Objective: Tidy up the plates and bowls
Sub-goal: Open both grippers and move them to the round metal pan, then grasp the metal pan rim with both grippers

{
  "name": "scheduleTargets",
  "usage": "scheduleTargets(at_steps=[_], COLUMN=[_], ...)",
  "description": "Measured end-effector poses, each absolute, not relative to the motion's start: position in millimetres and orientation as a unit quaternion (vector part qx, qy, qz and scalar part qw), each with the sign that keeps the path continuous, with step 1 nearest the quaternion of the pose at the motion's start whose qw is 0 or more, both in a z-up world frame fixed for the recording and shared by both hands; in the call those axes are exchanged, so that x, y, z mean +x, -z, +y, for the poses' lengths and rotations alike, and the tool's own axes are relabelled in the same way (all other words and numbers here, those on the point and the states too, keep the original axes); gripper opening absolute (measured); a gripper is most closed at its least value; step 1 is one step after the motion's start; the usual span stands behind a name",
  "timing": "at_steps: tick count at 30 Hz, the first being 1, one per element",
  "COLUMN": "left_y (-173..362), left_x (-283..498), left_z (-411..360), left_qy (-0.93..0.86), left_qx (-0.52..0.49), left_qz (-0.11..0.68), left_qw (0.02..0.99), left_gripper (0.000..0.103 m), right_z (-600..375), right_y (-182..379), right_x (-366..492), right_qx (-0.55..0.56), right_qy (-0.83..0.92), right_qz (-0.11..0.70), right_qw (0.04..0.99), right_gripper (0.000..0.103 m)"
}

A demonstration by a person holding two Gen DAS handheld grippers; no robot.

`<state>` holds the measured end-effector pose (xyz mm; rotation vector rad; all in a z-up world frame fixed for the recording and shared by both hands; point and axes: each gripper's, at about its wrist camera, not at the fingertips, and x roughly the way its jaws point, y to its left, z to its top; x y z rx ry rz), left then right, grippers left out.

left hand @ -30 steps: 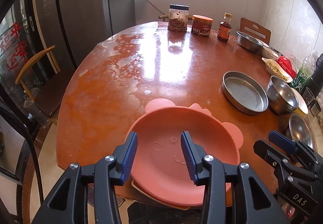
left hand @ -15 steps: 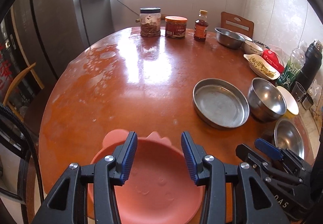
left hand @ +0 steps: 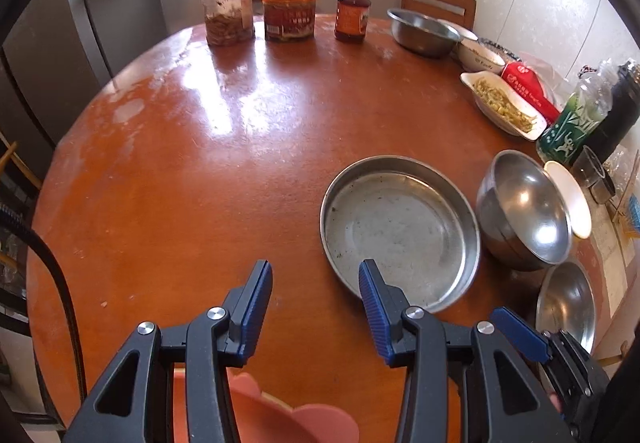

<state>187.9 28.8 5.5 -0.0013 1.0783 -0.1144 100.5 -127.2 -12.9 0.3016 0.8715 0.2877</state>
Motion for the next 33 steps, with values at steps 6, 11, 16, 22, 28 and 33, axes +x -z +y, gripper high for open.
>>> scheduleTargets(at_steps=[6,11,16,22,28,33], left_y=[18,28,27,28,32,35], left_x=[207,210,209,203,196,195], left_z=[18,21,27,53,80,84], left_qy=[0.055,0.068,0.046,0.03,0.017,0.022], left_qx=[0.014,0.004,0.025,0.014,-0.01,-0.018], left_qz=[0.537,0.549,0.55,0.554,0.558,0.554], left_qw=[0.841,0.833,0.833,0.832,0.83,0.832], left_gripper=[0.041,0.028,0.028,0.028,0.028,0.028], right_z=[-129,-129,-128,-122,-108,-95], right_y=[16,18,19,19,16,23], right_x=[107,109,114,119,132,144], right_qx=[0.143,0.144,0.147,0.138,0.121,0.095], right_qy=[-0.134,-0.133,-0.132,-0.125,-0.124,-0.12], right_qz=[0.426,0.428,0.433,0.434,0.436,0.448], right_qw=[0.883,0.882,0.88,0.882,0.883,0.881], right_gripper=[0.062,0.062,0.062,0.062,0.062,0.062])
